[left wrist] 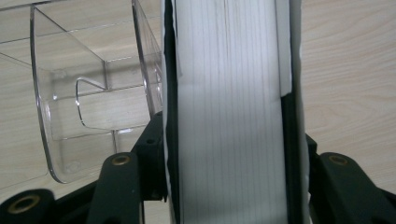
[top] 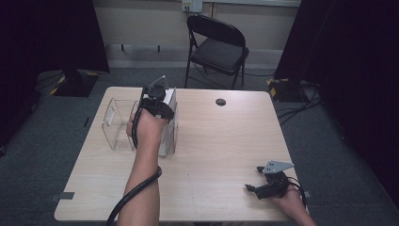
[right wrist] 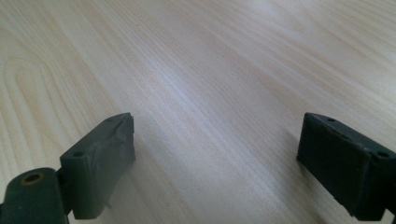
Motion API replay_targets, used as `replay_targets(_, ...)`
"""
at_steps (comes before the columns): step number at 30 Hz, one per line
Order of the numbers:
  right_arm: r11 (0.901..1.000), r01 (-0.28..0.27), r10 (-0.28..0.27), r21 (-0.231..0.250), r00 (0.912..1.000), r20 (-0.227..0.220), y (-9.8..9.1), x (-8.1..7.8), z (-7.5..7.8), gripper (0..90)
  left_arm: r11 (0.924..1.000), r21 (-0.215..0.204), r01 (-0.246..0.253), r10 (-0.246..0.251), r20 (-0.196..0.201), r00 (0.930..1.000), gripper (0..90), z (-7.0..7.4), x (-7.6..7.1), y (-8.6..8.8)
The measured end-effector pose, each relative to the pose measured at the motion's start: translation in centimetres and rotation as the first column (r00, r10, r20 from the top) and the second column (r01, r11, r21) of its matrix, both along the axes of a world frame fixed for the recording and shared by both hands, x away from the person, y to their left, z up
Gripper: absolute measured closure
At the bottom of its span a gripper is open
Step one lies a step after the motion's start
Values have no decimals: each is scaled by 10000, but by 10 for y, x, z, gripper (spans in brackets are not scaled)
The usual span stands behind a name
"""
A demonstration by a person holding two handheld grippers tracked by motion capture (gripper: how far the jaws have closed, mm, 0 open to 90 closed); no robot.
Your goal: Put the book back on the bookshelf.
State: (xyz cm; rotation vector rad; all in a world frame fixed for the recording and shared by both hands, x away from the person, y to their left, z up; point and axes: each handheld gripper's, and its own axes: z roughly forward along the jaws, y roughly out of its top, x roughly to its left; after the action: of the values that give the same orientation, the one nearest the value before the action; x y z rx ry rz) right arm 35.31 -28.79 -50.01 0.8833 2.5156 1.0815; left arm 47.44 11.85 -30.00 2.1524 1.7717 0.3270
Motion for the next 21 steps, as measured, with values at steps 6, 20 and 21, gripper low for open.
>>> replay_targets(6,10000,3,-3,3,10000,-7,0,0,0,101,9997,-160,173,-171,80,9998,454,2,-6,4)
replay_targets(20,10000,1,-1,-1,10000,-1,0,0,0,101,9981,-516,337,-329,162,9993,395,6,-20,13)
replay_targets(21,10000,3,-3,1,10000,-3,0,0,0,101,9981,-530,304,-294,193,9994,395,7,-21,13)
